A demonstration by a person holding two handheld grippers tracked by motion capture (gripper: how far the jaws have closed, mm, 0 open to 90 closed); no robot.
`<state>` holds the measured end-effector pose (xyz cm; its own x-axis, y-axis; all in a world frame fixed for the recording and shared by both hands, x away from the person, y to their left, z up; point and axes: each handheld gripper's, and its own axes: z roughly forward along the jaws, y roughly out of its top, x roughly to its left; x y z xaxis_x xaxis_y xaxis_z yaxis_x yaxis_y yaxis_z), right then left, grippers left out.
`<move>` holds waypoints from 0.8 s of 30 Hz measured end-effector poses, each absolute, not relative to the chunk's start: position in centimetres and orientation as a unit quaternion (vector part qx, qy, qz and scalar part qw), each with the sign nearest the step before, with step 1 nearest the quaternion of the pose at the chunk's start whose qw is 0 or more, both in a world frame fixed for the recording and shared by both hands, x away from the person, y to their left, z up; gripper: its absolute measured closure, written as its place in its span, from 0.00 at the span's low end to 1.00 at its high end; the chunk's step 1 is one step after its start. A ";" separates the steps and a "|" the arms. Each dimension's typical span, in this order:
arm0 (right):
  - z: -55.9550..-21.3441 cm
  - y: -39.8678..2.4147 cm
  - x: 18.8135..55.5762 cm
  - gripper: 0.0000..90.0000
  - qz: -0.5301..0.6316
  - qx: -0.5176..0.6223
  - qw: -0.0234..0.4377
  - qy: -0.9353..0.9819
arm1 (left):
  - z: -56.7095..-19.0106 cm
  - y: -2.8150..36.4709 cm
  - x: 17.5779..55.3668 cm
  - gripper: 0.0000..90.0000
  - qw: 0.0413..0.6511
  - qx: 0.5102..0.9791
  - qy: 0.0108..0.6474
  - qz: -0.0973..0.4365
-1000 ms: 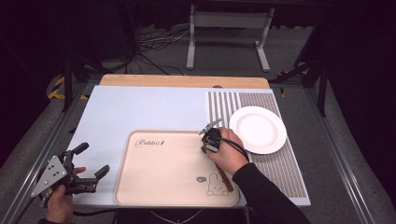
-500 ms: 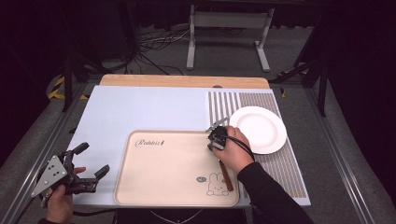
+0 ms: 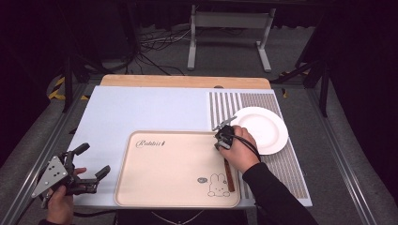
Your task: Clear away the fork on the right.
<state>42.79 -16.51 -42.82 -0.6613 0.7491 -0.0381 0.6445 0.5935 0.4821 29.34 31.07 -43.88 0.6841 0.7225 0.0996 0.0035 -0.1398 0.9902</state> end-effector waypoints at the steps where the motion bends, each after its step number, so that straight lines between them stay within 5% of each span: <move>1: -42.8 -16.6 42.8 1.00 0.219 0.397 0.119 0.884 | -43.9 31.0 29.3 0.00 0.602 0.693 0.262 0.298; 20: -42.6 -17.6 42.7 1.00 0.211 0.414 0.126 0.876 | -43.9 31.1 29.4 0.00 0.601 0.694 0.263 0.296; 24: -41.6 -17.6 42.4 0.92 0.237 0.397 0.130 0.877 | -43.9 31.1 29.4 0.00 0.600 0.694 0.265 0.298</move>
